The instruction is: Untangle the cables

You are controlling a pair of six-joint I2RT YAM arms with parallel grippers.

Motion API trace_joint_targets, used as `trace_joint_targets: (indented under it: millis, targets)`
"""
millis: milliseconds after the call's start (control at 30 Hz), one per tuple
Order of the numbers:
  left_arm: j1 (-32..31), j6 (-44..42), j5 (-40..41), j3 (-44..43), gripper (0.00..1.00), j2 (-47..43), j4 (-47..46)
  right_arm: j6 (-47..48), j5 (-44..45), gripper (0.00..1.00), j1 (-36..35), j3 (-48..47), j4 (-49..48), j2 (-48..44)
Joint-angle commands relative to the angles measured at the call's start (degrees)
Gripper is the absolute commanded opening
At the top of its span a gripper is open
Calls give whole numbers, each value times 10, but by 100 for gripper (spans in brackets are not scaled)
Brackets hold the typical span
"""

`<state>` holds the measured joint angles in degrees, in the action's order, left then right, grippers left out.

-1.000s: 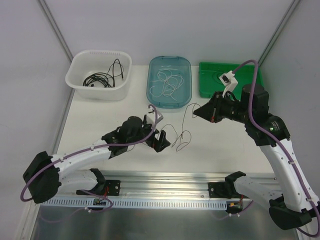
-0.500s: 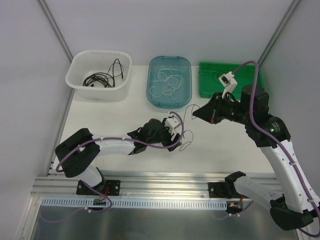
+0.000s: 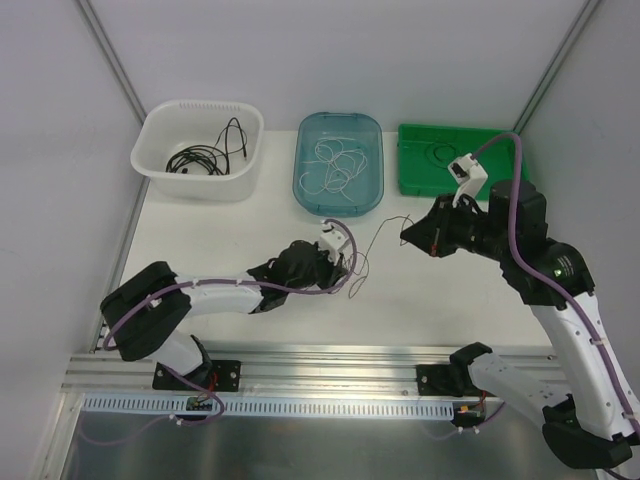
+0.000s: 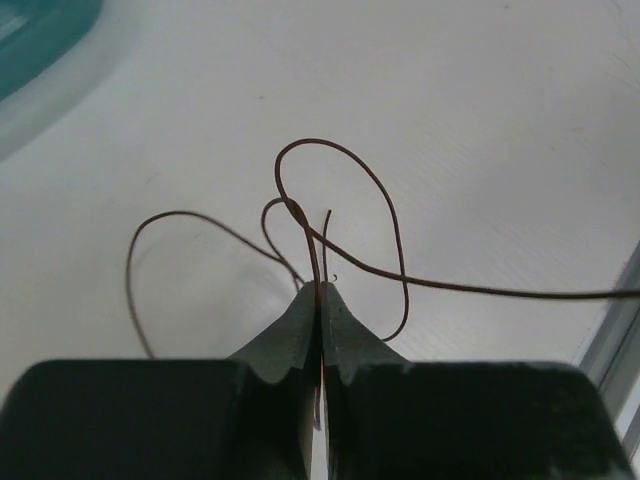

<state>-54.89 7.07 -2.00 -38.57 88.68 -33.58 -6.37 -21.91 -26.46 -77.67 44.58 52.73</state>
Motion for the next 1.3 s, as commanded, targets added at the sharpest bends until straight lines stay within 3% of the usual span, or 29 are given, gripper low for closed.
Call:
trace_joint_targets:
  millis: [0,133,267,467,733,833,867,967,1000,1133,1167,1267]
  targets:
    - [42,66,56,46,0,-83,17,39,68,1,2,-28,45,-25]
    - [136,156,62,110,0,-152,73,56,134,1,18,-39,81,-44]
    - [205,203,93,122,0,-198,200,59,157,1,39,-57,100,-54]
    - [326,291,52,130,0,-192,285,60,158,1,52,-114,116,-62]
    - [351,312,-48,132,0,-187,297,84,172,1,54,-162,129,-37]
    - [351,305,-81,126,16,-223,323,84,194,1,56,-151,110,-20]
    - [351,299,-84,123,26,-250,333,83,200,1,59,-152,104,-10]
    - [351,280,-50,92,45,-311,433,82,216,1,71,-168,83,13]
    - [351,264,-33,68,60,-324,457,82,216,1,79,-187,74,31]
    - [351,220,0,-11,94,-361,564,87,243,1,98,-245,48,90]
    - [352,213,11,-27,99,-360,580,87,245,1,103,-256,42,101]
    - [354,182,16,-86,99,-353,639,80,241,1,134,-295,4,149]
